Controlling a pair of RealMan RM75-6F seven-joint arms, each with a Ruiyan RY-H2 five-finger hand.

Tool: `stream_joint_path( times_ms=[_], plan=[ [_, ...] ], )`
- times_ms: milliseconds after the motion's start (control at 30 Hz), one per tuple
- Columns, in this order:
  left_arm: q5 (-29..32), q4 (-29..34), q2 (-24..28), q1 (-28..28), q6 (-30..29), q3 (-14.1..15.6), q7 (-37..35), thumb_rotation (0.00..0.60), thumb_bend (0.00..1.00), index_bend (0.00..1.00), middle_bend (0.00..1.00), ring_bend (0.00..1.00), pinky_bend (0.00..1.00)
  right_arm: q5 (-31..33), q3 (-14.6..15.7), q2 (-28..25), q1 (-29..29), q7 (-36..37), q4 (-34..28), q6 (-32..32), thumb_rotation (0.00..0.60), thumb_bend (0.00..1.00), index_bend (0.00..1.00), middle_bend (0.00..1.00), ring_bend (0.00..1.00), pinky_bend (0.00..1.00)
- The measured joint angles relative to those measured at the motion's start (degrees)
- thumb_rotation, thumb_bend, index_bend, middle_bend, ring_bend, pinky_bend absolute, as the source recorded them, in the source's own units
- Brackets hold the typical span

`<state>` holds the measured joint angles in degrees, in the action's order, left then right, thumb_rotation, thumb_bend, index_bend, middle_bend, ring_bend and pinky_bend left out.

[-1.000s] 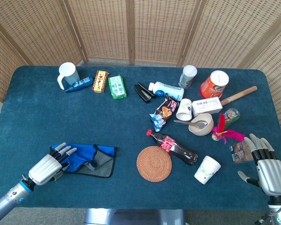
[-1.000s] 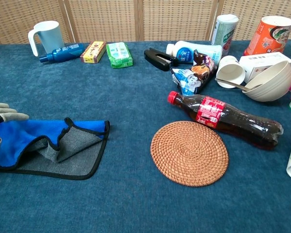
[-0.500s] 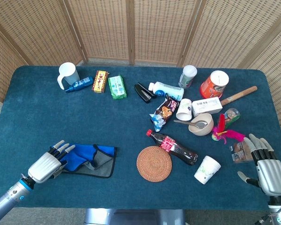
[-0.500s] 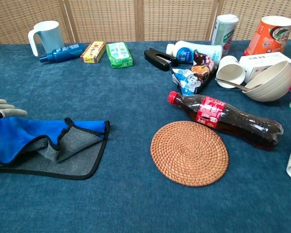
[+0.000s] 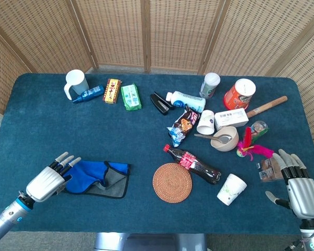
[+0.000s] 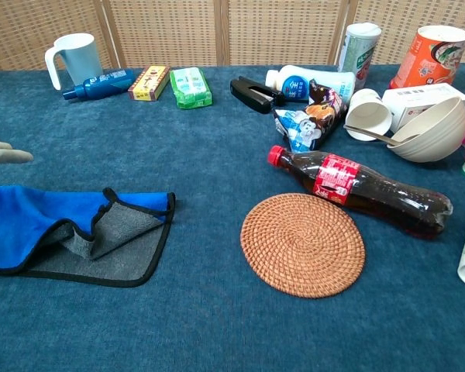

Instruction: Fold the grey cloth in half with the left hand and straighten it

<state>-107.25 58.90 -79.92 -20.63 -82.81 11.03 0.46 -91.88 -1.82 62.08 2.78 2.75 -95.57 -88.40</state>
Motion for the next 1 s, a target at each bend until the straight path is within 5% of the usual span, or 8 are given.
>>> stream_joint_path(
  times_ms=[367,1000],
  plan=[
    [-0.72,-0.01,1.66,-0.48,2.07,1.96,-2.81,0.600,0.39,0.32,0.00,0.00,0.06,0.00,0.01,-0.10,-0.01,0.21,-0.06,-0.02,0.600,0.10,0.00,0.00,0.00,0.12],
    [-2.65,-3.36,-0.06,0.55,1.26,4.13,-5.40,0.600,0.39,0.34,0.00,0.00,0.06,0.10,0.02,-0.08,0.02,0.22,-0.10,0.11,0.600,0.10,0.00,0.00,0.00,0.12]
  ],
)
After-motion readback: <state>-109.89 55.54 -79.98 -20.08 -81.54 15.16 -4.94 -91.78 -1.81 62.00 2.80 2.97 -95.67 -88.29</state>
